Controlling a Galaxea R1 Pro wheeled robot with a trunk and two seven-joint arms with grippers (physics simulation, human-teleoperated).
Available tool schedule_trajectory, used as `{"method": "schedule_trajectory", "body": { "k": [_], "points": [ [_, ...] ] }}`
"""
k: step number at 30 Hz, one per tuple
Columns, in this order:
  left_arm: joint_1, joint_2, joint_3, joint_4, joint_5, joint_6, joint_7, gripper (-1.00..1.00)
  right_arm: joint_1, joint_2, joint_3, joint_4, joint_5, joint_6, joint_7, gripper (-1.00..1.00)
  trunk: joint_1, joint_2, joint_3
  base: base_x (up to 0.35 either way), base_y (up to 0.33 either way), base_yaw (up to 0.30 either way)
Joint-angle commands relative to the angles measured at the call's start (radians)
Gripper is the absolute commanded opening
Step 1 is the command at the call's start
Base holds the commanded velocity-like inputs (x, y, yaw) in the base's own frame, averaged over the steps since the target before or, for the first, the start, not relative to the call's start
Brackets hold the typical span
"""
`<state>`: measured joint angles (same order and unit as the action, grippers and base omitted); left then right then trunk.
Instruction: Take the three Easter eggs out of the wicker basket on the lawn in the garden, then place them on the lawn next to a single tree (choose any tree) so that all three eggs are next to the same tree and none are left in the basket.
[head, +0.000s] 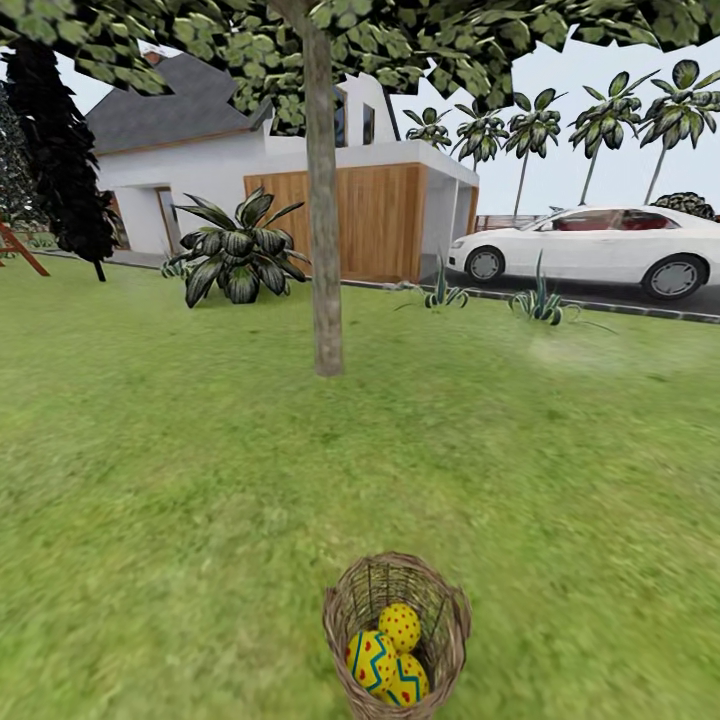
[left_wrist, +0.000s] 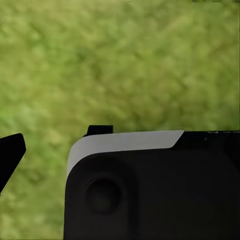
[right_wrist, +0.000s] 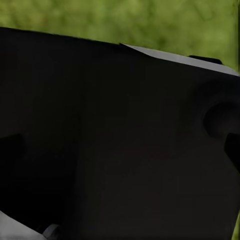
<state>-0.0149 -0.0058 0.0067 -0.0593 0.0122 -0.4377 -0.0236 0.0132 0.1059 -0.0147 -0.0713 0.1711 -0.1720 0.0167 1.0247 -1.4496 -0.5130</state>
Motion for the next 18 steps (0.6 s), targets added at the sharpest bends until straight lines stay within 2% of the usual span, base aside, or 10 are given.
{"method": "schedule_trajectory", "body": {
  "k": [1,9,18],
  "points": [
    [0.000,0.000,0.001,0.000,0.001,-0.004,-0.002,1.00,0.001,0.000,-0.002,-0.002,0.005,-0.001,0.002,1.00,0.000,0.000,-0.001,0.155,0.000,0.000],
    [0.000,0.001,0.001,-0.002,0.001,-0.006,-0.002,1.00,0.001,0.000,-0.003,-0.002,0.005,-0.001,0.001,1.00,0.000,0.000,-0.001,0.057,-0.006,0.000],
    [0.000,0.000,0.001,-0.002,0.000,-0.007,-0.002,1.00,0.001,-0.004,-0.006,0.004,0.004,0.001,-0.001,1.00,0.000,0.000,-0.001,0.008,-0.105,0.000]
  ]
}}
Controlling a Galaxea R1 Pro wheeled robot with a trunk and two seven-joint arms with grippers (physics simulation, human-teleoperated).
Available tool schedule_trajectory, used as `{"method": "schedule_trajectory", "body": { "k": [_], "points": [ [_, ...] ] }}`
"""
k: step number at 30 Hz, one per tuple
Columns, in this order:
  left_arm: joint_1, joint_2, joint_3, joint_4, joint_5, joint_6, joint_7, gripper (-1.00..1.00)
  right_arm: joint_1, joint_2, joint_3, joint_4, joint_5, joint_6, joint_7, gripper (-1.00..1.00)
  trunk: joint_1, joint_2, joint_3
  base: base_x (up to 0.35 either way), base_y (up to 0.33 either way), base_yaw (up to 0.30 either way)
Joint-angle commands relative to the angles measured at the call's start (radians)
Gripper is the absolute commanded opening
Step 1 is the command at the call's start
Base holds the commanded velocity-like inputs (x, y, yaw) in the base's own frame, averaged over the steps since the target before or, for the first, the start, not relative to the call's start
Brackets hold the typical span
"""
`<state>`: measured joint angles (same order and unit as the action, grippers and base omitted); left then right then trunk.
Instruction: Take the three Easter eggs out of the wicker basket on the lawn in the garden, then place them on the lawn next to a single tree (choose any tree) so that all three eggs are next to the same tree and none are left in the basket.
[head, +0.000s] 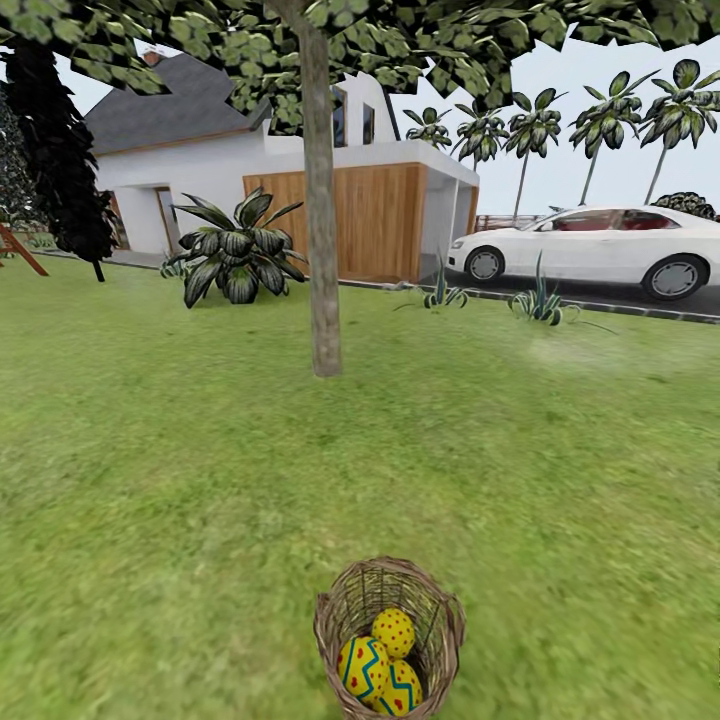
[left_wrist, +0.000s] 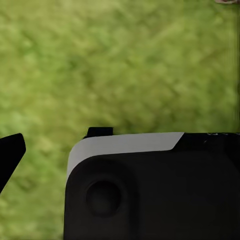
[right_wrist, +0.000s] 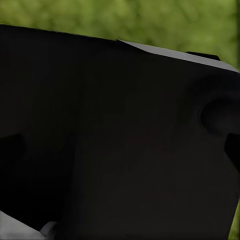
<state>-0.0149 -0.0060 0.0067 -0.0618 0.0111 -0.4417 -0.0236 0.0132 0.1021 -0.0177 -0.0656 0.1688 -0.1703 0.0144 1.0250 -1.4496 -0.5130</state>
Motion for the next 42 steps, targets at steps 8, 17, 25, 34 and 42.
{"method": "schedule_trajectory", "body": {
  "k": [8,17,25,34,42],
  "points": [
    [0.000,0.000,0.001,0.002,0.000,-0.003,-0.002,1.00,0.001,0.002,0.001,0.000,0.007,0.002,0.002,1.00,0.000,0.000,-0.001,0.001,-0.102,0.000],
    [0.000,0.001,0.002,0.002,0.004,-0.002,-0.002,1.00,0.000,-0.002,0.000,0.003,0.008,0.006,0.000,1.00,0.000,0.000,-0.001,0.000,-0.052,0.000],
    [0.000,0.008,0.006,0.001,0.007,0.007,-0.002,1.00,-0.010,-0.012,-0.012,-0.017,0.001,0.007,-0.010,1.00,0.000,0.000,-0.001,0.000,-0.004,0.000],
    [-0.003,0.116,0.010,-0.003,0.014,0.013,0.001,1.00,-0.003,-0.054,-0.265,-0.373,-0.117,0.055,0.000,1.00,0.000,0.000,-0.001,0.000,0.000,0.000],
    [-0.008,0.165,0.010,-0.005,0.018,0.012,0.009,1.00,0.101,0.024,-0.327,-1.002,-0.128,0.439,-0.005,1.00,0.000,0.000,-0.001,0.000,0.000,0.000]
  ]
}}
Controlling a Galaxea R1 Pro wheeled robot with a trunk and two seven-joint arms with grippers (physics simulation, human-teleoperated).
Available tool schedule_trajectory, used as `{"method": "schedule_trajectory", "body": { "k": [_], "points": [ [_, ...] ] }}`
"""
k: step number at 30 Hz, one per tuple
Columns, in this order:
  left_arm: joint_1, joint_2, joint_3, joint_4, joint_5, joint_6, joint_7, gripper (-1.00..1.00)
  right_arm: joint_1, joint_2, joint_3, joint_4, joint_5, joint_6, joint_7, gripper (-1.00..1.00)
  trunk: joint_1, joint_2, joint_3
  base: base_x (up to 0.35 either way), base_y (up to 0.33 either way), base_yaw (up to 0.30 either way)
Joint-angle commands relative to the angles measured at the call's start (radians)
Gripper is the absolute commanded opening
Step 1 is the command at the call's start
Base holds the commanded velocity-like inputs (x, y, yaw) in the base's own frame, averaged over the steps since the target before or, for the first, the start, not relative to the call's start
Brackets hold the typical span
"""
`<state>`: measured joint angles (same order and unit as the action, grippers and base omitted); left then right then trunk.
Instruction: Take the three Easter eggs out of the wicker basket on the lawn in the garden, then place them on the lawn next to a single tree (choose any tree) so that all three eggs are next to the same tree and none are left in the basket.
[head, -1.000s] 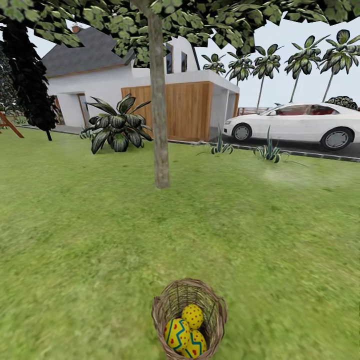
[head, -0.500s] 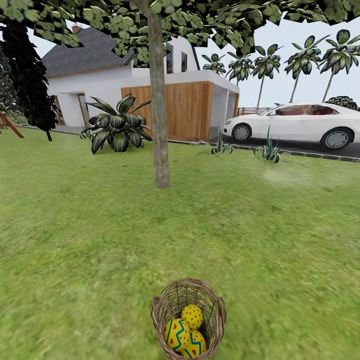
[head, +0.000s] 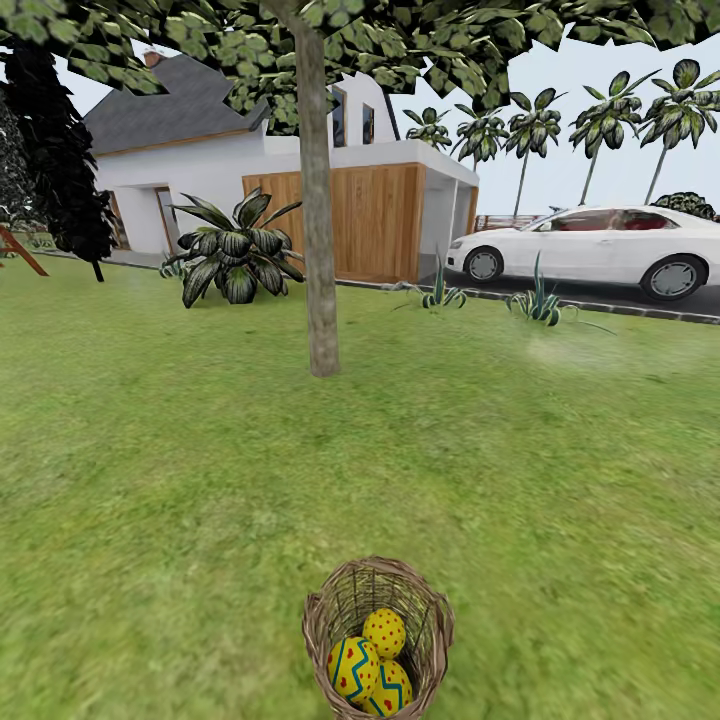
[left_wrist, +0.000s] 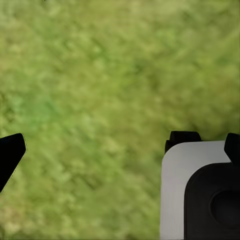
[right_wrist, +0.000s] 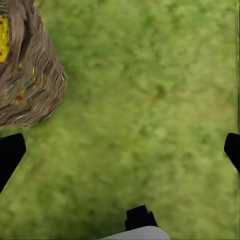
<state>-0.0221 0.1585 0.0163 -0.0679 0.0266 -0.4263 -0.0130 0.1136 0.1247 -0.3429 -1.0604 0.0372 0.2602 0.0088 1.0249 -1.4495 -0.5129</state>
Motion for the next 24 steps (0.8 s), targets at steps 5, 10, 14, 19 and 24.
{"method": "schedule_trajectory", "body": {
  "k": [5,10,14,19,24],
  "points": [
    [-0.002,0.004,0.001,0.001,0.003,-0.004,-0.001,1.00,0.024,0.020,0.036,-0.216,0.003,0.189,-0.001,1.00,0.000,0.000,-0.001,0.000,0.000,0.000],
    [-0.003,0.005,0.002,0.000,0.003,-0.006,-0.003,1.00,0.028,0.024,0.093,-0.331,0.003,0.280,-0.002,1.00,0.000,0.000,-0.001,0.000,0.000,0.000],
    [-0.004,0.005,0.003,0.000,0.003,-0.008,-0.007,1.00,0.027,0.025,0.159,-0.403,0.003,0.341,-0.003,1.00,0.000,0.000,-0.001,0.000,0.000,0.000],
    [-0.003,0.006,0.003,0.000,0.003,-0.012,-0.010,1.00,0.007,0.027,0.264,-0.450,0.003,0.441,-0.006,1.00,0.000,0.000,-0.001,0.000,0.000,0.000],
    [-0.002,0.006,0.002,0.000,0.003,-0.014,-0.009,1.00,-0.063,0.036,0.309,-0.466,0.003,0.511,-0.007,1.00,0.000,0.000,-0.001,0.000,0.000,0.000]
  ]
}}
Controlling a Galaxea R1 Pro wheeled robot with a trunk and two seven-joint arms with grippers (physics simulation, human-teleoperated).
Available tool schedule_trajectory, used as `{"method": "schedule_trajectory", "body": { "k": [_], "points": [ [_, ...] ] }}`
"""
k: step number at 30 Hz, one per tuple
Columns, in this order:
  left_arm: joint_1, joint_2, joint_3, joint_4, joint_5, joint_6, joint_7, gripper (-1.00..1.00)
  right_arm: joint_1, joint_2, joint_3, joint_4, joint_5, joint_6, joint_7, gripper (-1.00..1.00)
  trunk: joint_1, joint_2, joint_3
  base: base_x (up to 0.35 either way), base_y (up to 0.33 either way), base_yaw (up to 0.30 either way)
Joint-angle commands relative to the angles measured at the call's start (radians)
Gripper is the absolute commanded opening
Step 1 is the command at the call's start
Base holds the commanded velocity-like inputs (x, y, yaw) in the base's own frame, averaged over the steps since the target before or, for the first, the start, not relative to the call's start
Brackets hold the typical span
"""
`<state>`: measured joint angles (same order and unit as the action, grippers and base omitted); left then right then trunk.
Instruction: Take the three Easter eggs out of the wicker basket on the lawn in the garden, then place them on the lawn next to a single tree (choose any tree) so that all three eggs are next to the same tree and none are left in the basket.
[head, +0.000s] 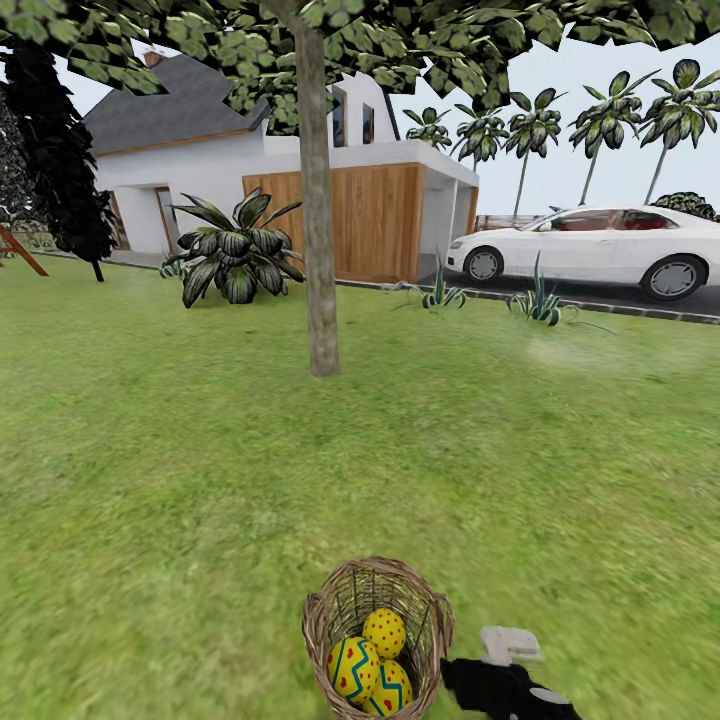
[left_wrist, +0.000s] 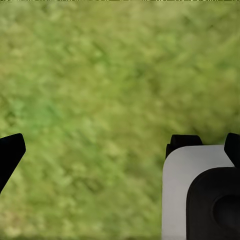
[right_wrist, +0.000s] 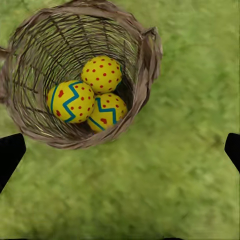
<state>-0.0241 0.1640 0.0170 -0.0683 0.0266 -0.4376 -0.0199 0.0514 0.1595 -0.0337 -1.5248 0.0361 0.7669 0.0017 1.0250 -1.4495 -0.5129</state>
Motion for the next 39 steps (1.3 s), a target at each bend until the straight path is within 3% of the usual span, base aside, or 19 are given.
{"method": "schedule_trajectory", "body": {
  "k": [1,3,9,11,13,15,21,24,29,39],
  "points": [
    [0.000,0.000,0.001,0.001,0.003,-0.004,-0.002,1.00,-0.013,0.003,0.002,-0.002,0.004,0.010,-0.001,1.00,0.000,-0.001,-0.001,0.000,0.000,0.000],
    [0.000,0.000,0.000,0.001,0.003,-0.005,-0.003,1.00,-0.049,0.008,0.008,-0.004,0.005,0.023,-0.015,1.00,0.000,-0.001,-0.001,0.000,0.000,0.000],
    [0.000,0.000,-0.001,0.001,0.001,-0.006,-0.003,1.00,-0.168,0.013,0.013,-0.001,-0.019,0.115,-0.146,1.00,0.000,-0.001,-0.001,0.000,0.000,0.000],
    [0.000,0.000,-0.001,0.001,0.001,-0.006,-0.004,1.00,-0.257,0.013,0.013,0.019,-0.043,0.205,-0.191,1.00,0.000,-0.001,-0.001,0.000,0.000,0.000],
    [0.000,0.000,-0.001,0.001,0.001,-0.006,-0.004,1.00,-0.305,0.012,0.013,0.050,-0.050,0.241,-0.208,1.00,0.000,-0.001,-0.001,0.000,0.000,0.000],
    [0.000,0.000,-0.002,0.001,0.001,-0.006,-0.005,1.00,-0.398,0.012,0.012,0.154,-0.056,0.279,-0.232,1.00,0.000,-0.001,-0.001,0.000,0.000,0.000],
    [0.000,0.000,-0.002,0.001,0.000,-0.006,-0.006,1.00,-0.547,0.012,0.011,0.351,-0.061,0.280,-0.254,1.00,0.000,-0.001,-0.001,0.000,0.000,0.000],
    [0.000,0.000,-0.002,0.001,0.000,-0.006,-0.006,1.00,-0.591,0.012,0.010,0.420,-0.062,0.280,-0.256,1.00,0.000,-0.001,-0.001,0.000,0.000,0.000],
    [0.000,0.000,-0.002,0.001,-0.003,-0.006,-0.006,1.00,-0.705,0.010,0.001,0.679,-0.062,0.280,-0.258,1.00,0.000,-0.001,-0.001,0.000,0.000,0.000],
    [0.000,0.001,-0.003,0.001,-0.005,-0.006,-0.007,1.00,-0.829,0.004,-0.017,0.920,-0.062,0.211,-0.261,1.00,0.000,-0.001,-0.001,0.000,0.000,0.000]
  ]
}}
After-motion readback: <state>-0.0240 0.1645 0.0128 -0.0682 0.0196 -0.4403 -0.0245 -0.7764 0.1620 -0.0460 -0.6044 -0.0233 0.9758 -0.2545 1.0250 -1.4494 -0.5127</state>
